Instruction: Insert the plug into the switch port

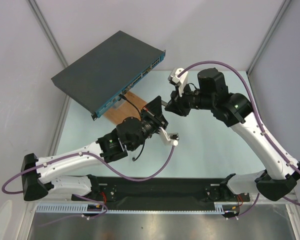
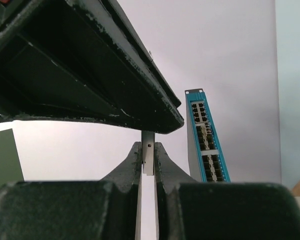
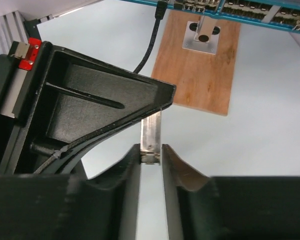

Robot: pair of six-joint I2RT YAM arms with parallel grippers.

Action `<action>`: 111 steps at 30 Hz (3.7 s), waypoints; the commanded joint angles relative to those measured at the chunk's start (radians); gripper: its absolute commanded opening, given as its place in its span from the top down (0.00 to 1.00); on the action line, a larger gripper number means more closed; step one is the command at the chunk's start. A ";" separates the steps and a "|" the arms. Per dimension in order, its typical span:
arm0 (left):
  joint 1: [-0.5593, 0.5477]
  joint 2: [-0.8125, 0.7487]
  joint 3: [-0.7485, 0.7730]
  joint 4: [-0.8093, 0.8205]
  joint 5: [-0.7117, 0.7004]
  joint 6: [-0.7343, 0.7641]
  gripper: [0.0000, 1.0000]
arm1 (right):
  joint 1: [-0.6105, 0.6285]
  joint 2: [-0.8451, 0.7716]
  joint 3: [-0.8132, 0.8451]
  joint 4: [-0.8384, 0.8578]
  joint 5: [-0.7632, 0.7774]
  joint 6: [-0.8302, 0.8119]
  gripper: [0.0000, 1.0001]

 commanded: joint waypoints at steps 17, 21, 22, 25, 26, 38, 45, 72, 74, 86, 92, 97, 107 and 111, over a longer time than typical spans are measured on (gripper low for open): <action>0.125 -0.065 0.229 -0.368 0.108 -0.578 0.17 | -0.238 -0.026 -0.072 0.172 -0.046 0.007 1.00; 0.234 -0.053 0.391 -0.516 0.228 -0.885 0.14 | -0.303 0.014 -0.057 0.183 -0.103 -0.028 1.00; 0.272 -0.054 0.411 -0.527 0.250 -0.943 0.12 | -0.312 0.024 -0.054 0.186 -0.107 -0.040 1.00; 0.403 -0.054 0.489 -0.568 0.366 -1.208 0.09 | -0.316 0.076 -0.038 0.200 -0.074 -0.060 1.00; 0.448 -0.054 0.515 -0.573 0.391 -1.358 0.09 | -0.316 0.107 -0.031 0.205 -0.063 -0.062 1.00; 1.412 -0.246 0.154 -0.305 1.071 -2.400 0.08 | -0.237 0.271 0.023 0.260 -0.041 -0.063 1.00; 1.583 -0.338 0.086 -0.390 1.066 -2.401 0.05 | -0.149 0.322 0.042 0.297 -0.028 -0.048 1.00; 1.665 -0.240 -0.282 0.080 1.253 -2.767 0.24 | -0.016 0.469 0.213 0.309 -0.026 0.085 1.00; 1.667 -0.238 -0.287 0.096 1.255 -2.781 0.31 | -0.013 0.480 0.218 0.310 -0.034 0.110 1.00; 1.665 -0.275 -0.284 0.060 1.247 -2.750 0.73 | 0.006 0.524 0.261 0.340 -0.011 0.184 1.00; 1.663 -0.294 -0.285 0.022 1.235 -2.741 0.89 | 0.021 0.534 0.263 0.344 0.006 0.182 1.00; 1.663 -0.295 -0.284 0.021 1.232 -2.743 0.94 | 0.026 0.538 0.264 0.347 0.017 0.178 1.00; 1.663 -0.290 -0.267 0.024 1.235 -2.749 0.99 | 0.021 0.534 0.256 0.343 0.043 0.181 1.00; 1.663 -0.284 -0.261 0.025 1.236 -2.749 1.00 | -0.002 0.511 0.238 0.340 0.022 0.182 1.00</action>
